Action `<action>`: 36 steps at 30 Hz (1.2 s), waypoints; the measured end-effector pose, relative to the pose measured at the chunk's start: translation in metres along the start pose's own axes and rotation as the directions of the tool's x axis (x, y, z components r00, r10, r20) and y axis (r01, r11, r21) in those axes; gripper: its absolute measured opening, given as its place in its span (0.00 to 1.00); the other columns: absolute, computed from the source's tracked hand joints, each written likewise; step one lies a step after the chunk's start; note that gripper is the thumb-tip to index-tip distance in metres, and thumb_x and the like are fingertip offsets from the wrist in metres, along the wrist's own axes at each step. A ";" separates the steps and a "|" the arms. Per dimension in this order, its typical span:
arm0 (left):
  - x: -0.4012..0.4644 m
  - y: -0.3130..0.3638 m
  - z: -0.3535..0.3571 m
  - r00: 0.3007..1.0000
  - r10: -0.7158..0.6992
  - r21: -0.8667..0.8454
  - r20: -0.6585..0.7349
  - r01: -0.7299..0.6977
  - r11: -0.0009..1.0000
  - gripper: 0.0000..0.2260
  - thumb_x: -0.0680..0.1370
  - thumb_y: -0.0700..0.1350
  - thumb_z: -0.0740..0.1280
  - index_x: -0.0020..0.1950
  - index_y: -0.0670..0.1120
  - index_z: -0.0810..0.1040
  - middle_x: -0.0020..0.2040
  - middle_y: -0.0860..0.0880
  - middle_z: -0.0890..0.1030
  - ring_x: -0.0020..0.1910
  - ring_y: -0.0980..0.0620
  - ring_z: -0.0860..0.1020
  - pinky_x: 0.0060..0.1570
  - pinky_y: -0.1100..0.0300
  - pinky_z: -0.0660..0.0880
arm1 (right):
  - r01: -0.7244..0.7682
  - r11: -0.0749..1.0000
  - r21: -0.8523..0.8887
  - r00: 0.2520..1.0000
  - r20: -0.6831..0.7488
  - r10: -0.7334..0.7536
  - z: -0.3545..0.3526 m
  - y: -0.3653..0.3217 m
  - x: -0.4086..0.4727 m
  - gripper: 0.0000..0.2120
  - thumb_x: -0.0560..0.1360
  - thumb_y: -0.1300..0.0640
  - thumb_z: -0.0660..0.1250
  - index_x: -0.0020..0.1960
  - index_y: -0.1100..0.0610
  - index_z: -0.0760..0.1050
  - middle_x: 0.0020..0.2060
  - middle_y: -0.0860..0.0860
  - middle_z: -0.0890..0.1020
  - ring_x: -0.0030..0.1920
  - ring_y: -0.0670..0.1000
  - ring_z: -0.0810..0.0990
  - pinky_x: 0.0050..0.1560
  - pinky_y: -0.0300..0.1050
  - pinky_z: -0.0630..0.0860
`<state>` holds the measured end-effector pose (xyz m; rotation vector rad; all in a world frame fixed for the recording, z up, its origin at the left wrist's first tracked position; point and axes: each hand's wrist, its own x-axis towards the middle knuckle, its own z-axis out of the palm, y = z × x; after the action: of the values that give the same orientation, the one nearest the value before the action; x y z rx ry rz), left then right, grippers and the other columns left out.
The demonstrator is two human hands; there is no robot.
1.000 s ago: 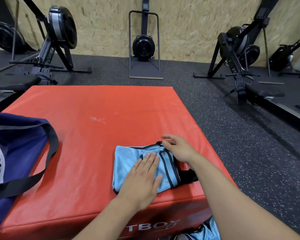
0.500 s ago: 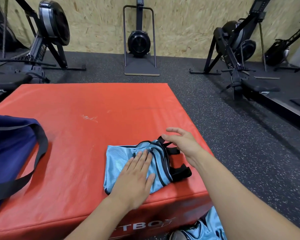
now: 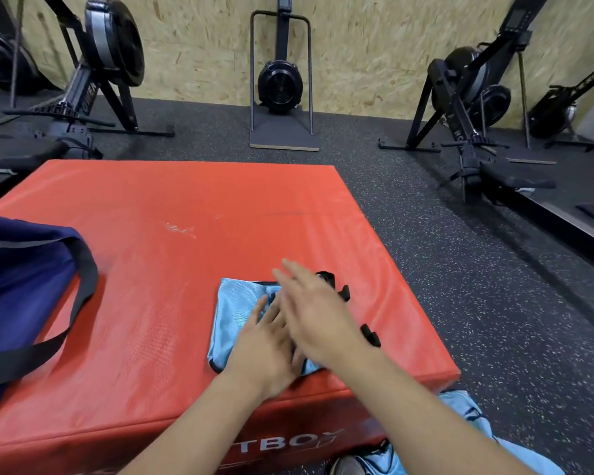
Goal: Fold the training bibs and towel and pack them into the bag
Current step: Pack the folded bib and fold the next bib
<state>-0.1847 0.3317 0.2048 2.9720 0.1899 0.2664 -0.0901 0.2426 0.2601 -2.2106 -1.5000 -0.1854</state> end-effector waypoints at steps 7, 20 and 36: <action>-0.016 -0.045 -0.013 0.974 -0.228 0.101 0.004 0.227 0.969 0.32 0.78 0.58 0.49 0.79 0.46 0.65 0.79 0.48 0.62 0.79 0.51 0.58 0.74 0.50 0.48 | -0.108 0.974 -0.199 0.931 0.322 0.169 0.028 0.042 -0.014 0.45 0.73 0.33 0.25 0.82 0.55 0.49 0.81 0.49 0.50 0.80 0.46 0.45 0.80 0.47 0.43; -0.017 -0.073 -0.022 0.969 -0.242 0.022 0.056 0.242 0.970 0.37 0.72 0.62 0.30 0.81 0.52 0.38 0.79 0.56 0.35 0.77 0.59 0.32 0.76 0.55 0.33 | -0.231 0.956 -0.182 0.965 0.082 0.249 0.053 -0.014 -0.019 0.33 0.83 0.41 0.36 0.81 0.60 0.50 0.80 0.52 0.49 0.81 0.49 0.47 0.79 0.46 0.41; -0.040 -0.099 -0.034 0.977 -0.208 -0.119 0.050 0.213 0.970 0.33 0.75 0.62 0.40 0.81 0.58 0.49 0.80 0.57 0.60 0.79 0.58 0.56 0.77 0.58 0.48 | 0.079 0.995 -0.065 0.937 0.345 -0.052 0.050 0.040 0.016 0.35 0.79 0.39 0.39 0.82 0.54 0.48 0.81 0.46 0.47 0.80 0.42 0.43 0.80 0.44 0.42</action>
<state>-0.2415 0.4275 0.2149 2.8022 0.4631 0.1882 -0.0545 0.2665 0.2099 -2.3459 -1.7773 0.1332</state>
